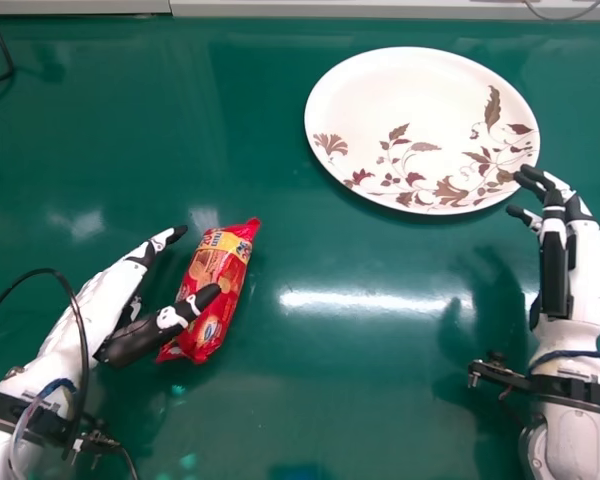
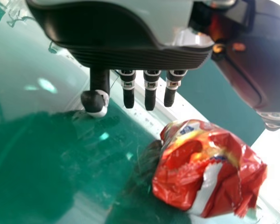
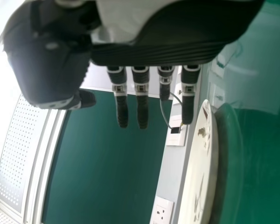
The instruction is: Pick up biscuit and place it in the plate
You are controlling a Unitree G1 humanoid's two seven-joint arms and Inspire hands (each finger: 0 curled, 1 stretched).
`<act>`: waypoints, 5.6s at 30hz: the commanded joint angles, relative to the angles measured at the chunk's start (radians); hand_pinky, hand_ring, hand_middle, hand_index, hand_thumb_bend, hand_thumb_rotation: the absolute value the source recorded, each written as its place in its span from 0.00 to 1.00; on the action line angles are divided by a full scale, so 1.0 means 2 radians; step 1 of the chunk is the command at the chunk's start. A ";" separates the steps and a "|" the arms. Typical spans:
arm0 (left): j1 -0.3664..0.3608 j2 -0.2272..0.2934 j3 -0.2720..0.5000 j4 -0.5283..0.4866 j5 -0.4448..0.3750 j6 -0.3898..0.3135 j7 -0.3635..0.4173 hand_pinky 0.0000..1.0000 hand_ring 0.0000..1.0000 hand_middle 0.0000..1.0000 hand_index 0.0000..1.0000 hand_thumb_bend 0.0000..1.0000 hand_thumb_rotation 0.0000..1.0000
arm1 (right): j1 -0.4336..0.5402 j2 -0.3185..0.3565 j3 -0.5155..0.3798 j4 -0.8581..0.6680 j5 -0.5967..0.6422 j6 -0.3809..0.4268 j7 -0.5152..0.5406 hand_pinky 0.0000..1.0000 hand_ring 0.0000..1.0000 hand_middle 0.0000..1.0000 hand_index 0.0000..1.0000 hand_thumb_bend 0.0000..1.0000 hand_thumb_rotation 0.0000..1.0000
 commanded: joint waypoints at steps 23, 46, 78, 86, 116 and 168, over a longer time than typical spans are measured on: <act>0.021 0.030 -0.042 -0.046 0.104 0.106 -0.077 0.15 0.85 1.00 1.00 1.00 0.72 | 0.025 0.004 0.005 -0.016 -0.010 -0.001 -0.003 0.73 0.78 0.80 0.80 0.33 0.21; 0.028 0.033 -0.062 -0.054 0.226 0.133 -0.127 0.29 0.78 0.88 1.00 1.00 0.79 | 0.030 -0.003 -0.003 -0.023 0.000 -0.036 0.004 0.73 0.79 0.81 0.81 0.29 0.16; -0.076 -0.045 -0.119 0.067 0.462 0.149 -0.237 0.36 0.68 0.73 0.82 1.00 0.66 | 0.030 0.005 0.003 -0.009 -0.004 -0.066 -0.002 0.74 0.80 0.82 0.82 0.28 0.16; -0.089 -0.012 -0.120 0.073 0.431 0.124 -0.253 0.21 0.33 0.37 0.56 0.87 0.56 | 0.041 0.012 0.008 -0.020 -0.002 -0.065 -0.002 0.76 0.81 0.82 0.82 0.28 0.19; -0.083 -0.052 -0.115 0.071 0.333 0.134 -0.059 0.09 0.18 0.23 0.48 0.48 0.06 | 0.028 0.005 -0.008 -0.012 0.007 -0.049 0.002 0.76 0.81 0.83 0.83 0.29 0.21; -0.402 -0.141 -0.194 0.285 0.157 0.030 0.212 0.00 0.00 0.41 0.49 0.50 0.00 | -0.038 -0.009 0.004 -0.021 -0.020 0.035 -0.002 0.73 0.78 0.80 0.80 0.32 0.15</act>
